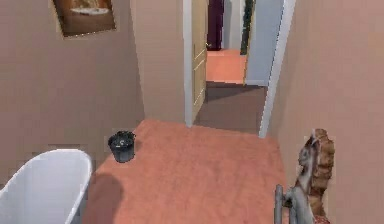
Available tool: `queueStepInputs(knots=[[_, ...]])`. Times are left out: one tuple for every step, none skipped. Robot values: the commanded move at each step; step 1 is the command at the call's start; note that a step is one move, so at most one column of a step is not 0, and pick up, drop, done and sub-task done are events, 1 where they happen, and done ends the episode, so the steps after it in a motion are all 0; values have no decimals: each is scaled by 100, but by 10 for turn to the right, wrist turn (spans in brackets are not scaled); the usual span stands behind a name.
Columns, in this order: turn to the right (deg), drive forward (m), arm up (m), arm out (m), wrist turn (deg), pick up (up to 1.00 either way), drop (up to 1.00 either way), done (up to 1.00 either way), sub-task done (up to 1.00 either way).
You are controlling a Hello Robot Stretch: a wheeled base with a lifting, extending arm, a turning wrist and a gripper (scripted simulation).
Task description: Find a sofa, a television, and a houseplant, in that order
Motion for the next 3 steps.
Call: queueStepInputs(knots=[[0, 20, 0, 0, 0, 0, 0, 0, 0], [120, 0, 0, 0, 0, 0, 0, 0, 0], [0, 100, 0, 0, 0, 0, 0, 0, 0]])
